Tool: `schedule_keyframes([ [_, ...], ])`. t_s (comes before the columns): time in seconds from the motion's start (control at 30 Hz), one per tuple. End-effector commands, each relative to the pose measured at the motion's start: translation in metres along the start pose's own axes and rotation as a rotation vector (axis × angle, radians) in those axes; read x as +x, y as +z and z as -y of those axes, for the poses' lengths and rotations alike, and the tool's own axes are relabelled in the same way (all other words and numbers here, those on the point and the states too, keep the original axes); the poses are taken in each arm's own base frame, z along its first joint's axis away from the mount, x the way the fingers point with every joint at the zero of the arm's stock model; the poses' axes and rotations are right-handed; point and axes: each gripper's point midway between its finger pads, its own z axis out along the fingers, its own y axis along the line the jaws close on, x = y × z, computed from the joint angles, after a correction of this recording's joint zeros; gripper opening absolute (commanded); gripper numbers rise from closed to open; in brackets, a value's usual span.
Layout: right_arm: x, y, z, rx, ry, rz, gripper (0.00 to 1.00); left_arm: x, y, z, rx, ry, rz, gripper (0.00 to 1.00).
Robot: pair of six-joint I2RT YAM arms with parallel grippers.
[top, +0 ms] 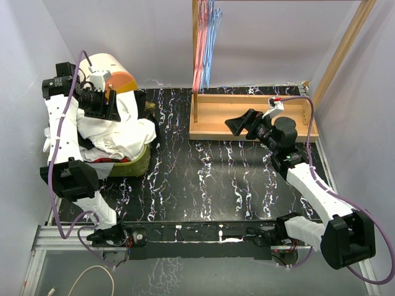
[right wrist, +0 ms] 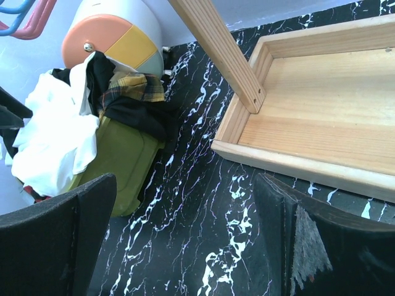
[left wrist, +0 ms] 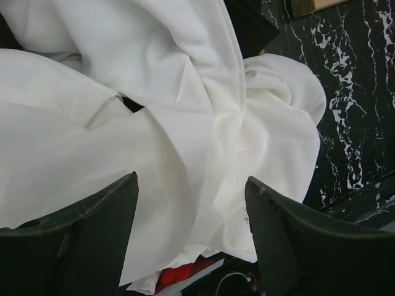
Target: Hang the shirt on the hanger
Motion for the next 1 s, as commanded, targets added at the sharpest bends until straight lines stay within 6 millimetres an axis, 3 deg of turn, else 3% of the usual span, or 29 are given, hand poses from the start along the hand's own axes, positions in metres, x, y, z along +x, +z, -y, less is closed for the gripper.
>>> schedule_keyframes([
  [0.0, -0.009, -0.005, -0.008, -0.028, -0.034, 0.033, 0.96, 0.011, 0.001, 0.004, -0.027, 0.013, -0.034, 0.64],
  [0.1, -0.009, -0.004, -0.009, -0.033, -0.033, 0.028, 0.96, 0.019, 0.013, 0.013, -0.002, 0.029, -0.071, 0.59],
  [0.17, -0.01, -0.003, -0.01, -0.039, -0.031, 0.029, 0.96, 0.023, 0.021, 0.019, -0.003, 0.056, -0.099, 0.48],
  [0.23, -0.011, -0.003, -0.012, -0.048, -0.033, 0.028, 0.96, 0.022, 0.025, 0.019, -0.026, 0.073, -0.108, 0.2],
  [0.3, -0.01, -0.004, -0.018, -0.082, -0.047, 0.021, 0.96, 0.012, 0.021, 0.02, -0.05, 0.092, -0.084, 0.0],
  [0.37, -0.006, -0.006, -0.034, -0.176, -0.083, -0.01, 0.87, -0.006, 0.007, 0.027, -0.061, 0.127, -0.029, 0.0],
  [0.43, 0.002, -0.01, -0.054, -0.301, -0.128, -0.056, 0.85, -0.032, -0.023, 0.045, -0.046, 0.203, 0.073, 0.0],
  [0.57, 0.015, -0.001, -0.083, -0.382, -0.248, -0.102, 0.91, -0.077, -0.101, 0.091, -0.03, 0.392, 0.357, 0.0],
  [0.67, 0.03, 0.017, -0.109, -0.379, -0.336, -0.122, 0.94, -0.092, -0.151, 0.113, -0.087, 0.483, 0.538, 0.0],
  [0.83, 0.038, 0.046, -0.163, -0.465, -0.386, -0.063, 0.95, -0.107, -0.185, 0.118, -0.161, 0.493, 0.639, 0.0],
  [0.97, 0.063, 0.075, -0.213, -0.558, -0.464, -0.066, 0.96, -0.111, -0.192, 0.118, -0.182, 0.494, 0.663, 0.0],
])
